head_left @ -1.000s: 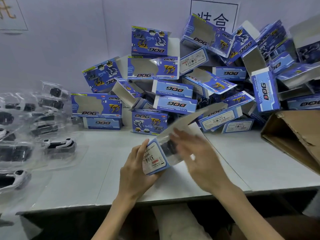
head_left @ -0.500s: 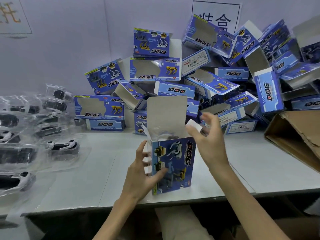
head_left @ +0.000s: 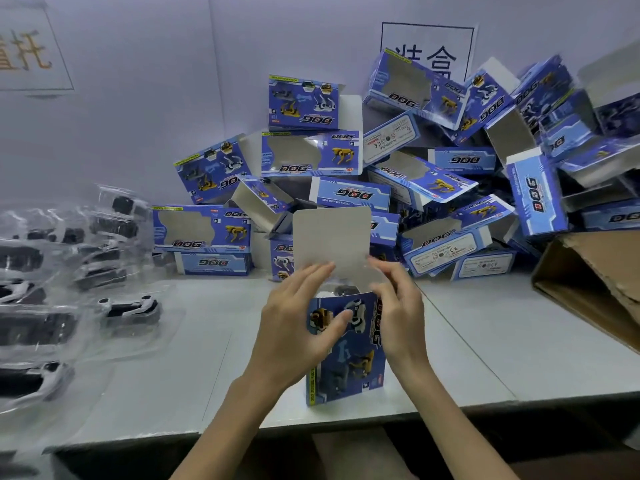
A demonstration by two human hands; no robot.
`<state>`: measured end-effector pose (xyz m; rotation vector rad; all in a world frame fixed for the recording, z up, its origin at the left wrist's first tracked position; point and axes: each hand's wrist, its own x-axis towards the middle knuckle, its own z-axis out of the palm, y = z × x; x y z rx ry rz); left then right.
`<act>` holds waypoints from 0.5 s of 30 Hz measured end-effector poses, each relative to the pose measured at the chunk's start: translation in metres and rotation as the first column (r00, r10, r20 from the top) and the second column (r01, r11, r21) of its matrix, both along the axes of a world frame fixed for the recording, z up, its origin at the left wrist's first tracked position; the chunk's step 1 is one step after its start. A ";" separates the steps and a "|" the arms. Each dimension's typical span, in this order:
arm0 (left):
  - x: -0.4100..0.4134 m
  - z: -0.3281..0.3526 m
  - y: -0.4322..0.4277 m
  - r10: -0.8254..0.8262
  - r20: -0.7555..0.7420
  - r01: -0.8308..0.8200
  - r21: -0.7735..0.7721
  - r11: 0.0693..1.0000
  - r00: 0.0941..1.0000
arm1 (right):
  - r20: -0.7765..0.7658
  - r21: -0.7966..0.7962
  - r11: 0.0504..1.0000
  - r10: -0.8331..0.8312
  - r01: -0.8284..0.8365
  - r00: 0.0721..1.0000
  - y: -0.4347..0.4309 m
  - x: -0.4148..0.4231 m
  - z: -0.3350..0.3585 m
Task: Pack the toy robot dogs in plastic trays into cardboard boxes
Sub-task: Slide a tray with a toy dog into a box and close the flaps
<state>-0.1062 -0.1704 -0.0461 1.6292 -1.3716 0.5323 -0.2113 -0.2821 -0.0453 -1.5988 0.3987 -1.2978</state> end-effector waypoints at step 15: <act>-0.039 0.043 -0.022 0.242 0.518 -0.486 0.409 0.772 0.821 | -0.059 0.233 0.951 0.223 -0.204 0.973 -0.028 0.005 0.016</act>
